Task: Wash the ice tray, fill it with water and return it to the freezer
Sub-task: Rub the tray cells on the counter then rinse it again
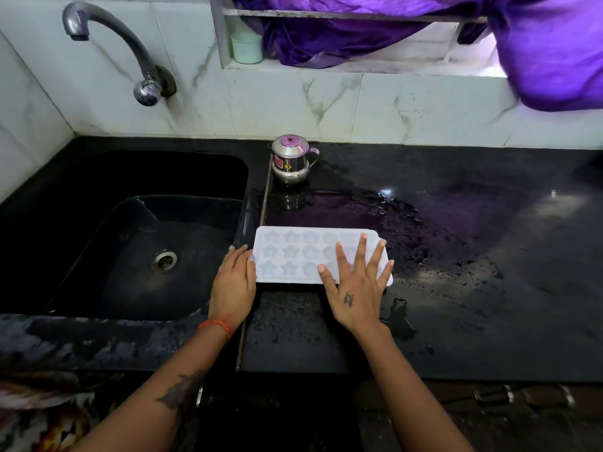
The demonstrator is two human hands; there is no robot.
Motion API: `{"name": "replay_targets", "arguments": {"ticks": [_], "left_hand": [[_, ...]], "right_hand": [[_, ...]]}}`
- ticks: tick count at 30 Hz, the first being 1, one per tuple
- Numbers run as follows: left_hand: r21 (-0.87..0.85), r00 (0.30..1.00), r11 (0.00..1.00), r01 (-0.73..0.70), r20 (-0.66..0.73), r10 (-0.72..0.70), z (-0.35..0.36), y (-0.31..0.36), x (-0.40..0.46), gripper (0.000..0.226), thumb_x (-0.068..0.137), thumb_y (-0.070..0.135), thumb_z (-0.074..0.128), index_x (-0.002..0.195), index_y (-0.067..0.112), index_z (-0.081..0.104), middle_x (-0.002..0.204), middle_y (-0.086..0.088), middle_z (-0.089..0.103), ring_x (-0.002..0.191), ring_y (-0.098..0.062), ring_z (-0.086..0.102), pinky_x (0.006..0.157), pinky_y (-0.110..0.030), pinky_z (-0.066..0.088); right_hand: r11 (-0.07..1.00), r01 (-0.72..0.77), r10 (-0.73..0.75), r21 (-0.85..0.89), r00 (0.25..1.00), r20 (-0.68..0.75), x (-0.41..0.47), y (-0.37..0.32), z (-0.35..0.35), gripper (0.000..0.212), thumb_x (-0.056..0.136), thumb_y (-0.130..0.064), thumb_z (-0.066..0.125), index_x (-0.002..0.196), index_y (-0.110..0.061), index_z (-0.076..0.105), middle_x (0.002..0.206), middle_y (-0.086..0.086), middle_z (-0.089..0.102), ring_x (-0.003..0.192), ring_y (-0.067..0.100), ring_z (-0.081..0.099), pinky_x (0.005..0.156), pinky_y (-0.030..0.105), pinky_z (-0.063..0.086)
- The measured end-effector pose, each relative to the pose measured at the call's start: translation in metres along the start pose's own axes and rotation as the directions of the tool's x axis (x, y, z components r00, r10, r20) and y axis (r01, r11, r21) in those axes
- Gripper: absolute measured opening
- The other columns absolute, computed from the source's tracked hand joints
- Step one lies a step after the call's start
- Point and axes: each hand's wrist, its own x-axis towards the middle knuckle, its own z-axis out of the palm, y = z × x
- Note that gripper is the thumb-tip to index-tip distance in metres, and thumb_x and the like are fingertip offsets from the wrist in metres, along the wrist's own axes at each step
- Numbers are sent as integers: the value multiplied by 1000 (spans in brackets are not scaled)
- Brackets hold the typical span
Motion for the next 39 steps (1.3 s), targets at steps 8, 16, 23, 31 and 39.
{"name": "replay_targets", "arguments": {"ticks": [8,16,23,31,39], "left_hand": [[1,999,999,-36,-24,36,1,-3,2,36,100,19,36,133,8,48,139,-10,50,137,-25,34,113,-31,23],[128,997,992,-20,-73,30,0,-4,1,43,95,31,33,127,11,55,122,-7,61,105,-26,50,90,-34,33],[-66,993,997,38,-107,-45,-5,-5,3,33,98,16,42,126,8,56,118,-9,62,108,-24,55,94,-30,39],[-281,945,914,294,-56,-321,-29,-21,35,28,94,10,47,116,8,64,111,-10,68,101,-23,61,80,-23,41],[-226,880,871,435,-95,-465,-59,-60,63,30,95,8,43,118,9,62,110,-13,66,100,-27,58,77,-27,39]], "right_hand": [[954,-299,300,-17,954,27,15,4,-18,61,97,-54,28,151,-27,19,157,21,3,141,35,13,112,48,12],[929,-371,371,-3,928,28,24,0,-25,69,93,-55,37,150,-20,19,150,19,20,127,36,27,106,44,21],[861,-498,497,103,867,37,40,-17,-25,87,87,-56,50,151,-12,13,142,21,34,126,36,33,105,44,26],[843,-482,476,239,875,88,60,-46,-17,80,89,-46,55,149,-6,18,138,20,36,125,34,35,102,42,33],[843,-400,373,360,916,145,85,-103,-15,68,95,-28,52,150,-7,16,144,16,31,132,30,30,102,36,34]]}}
